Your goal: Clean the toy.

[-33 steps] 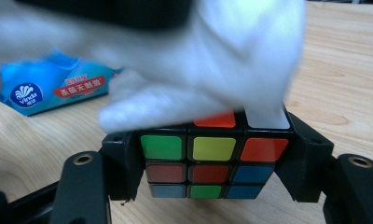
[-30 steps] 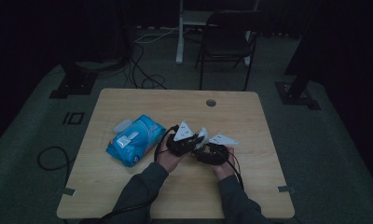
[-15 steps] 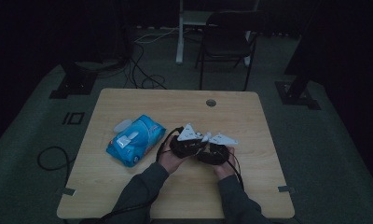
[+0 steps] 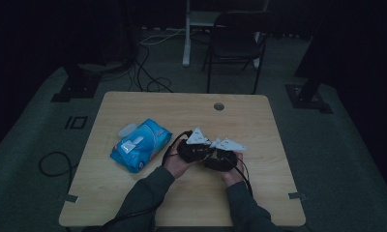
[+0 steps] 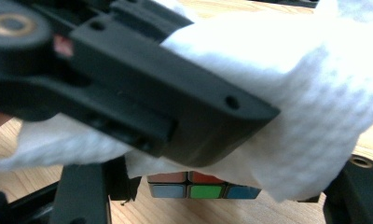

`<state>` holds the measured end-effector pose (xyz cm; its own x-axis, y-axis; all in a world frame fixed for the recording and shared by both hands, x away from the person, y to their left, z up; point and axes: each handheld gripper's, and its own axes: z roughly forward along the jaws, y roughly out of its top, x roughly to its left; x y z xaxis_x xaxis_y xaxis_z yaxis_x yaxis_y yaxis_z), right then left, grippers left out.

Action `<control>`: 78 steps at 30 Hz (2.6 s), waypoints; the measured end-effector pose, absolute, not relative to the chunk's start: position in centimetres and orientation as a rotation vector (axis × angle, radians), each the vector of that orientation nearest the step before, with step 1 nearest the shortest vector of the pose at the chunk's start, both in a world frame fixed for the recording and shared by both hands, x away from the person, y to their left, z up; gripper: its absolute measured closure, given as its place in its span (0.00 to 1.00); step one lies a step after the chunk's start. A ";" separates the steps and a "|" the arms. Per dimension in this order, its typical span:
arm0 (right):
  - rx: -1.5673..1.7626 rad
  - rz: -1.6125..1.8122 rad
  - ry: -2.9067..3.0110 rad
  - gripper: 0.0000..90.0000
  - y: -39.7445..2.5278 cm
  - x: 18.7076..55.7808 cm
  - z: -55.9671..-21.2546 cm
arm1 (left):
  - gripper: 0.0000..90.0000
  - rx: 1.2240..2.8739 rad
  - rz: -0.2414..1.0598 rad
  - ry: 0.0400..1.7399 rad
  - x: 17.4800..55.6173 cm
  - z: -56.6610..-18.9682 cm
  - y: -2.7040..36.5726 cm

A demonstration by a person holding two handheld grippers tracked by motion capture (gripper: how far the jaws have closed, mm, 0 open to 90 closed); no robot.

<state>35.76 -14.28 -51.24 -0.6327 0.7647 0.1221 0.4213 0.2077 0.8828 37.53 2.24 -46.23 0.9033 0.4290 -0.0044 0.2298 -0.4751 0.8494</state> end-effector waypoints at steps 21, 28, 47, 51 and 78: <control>1.086 1.396 2.149 0.38 -14.3 35.6 -51.1 | 0.94 2.126 0.201 0.430 37.5 -46.0 2.4; 1.080 1.399 2.148 0.38 -14.3 35.6 -51.0 | 0.94 2.126 0.179 0.416 37.3 -45.8 2.8; 1.051 1.396 2.167 0.38 -13.9 35.4 -51.1 | 0.94 2.106 0.205 0.462 38.1 -45.9 2.5; 1.052 1.400 2.165 0.38 -14.0 35.4 -51.1 | 0.94 2.076 0.223 0.492 38.3 -45.9 2.8; 1.100 1.384 2.110 0.38 -16.0 35.7 -50.8 | 0.94 1.962 0.334 0.602 38.6 -44.3 7.0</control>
